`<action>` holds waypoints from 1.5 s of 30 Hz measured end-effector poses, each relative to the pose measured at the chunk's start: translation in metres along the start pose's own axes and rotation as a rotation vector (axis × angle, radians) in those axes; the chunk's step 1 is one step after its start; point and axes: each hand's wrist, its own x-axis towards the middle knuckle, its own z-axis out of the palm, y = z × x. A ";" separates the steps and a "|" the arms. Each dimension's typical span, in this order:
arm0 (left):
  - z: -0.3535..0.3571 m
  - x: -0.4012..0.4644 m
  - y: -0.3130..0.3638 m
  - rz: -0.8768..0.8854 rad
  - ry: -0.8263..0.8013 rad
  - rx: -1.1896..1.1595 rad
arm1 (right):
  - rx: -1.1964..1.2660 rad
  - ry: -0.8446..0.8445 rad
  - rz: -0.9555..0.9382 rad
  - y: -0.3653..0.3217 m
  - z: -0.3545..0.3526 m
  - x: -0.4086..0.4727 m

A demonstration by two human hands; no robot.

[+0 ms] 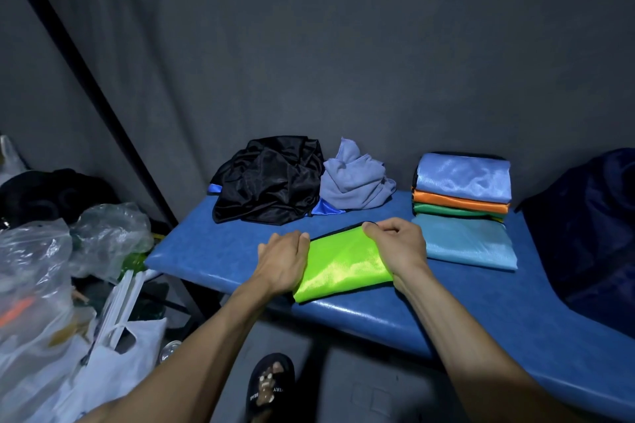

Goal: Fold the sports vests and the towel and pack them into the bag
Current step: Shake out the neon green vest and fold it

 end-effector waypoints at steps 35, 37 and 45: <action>0.083 0.103 0.184 -0.058 0.087 -0.448 | -0.608 0.407 -0.368 0.013 -0.162 0.094; 0.077 0.098 0.185 0.065 0.238 -0.283 | -0.638 0.400 -0.380 0.012 -0.160 0.093; 0.089 0.071 0.177 0.813 0.096 0.197 | -1.073 0.435 -0.550 0.007 -0.158 0.082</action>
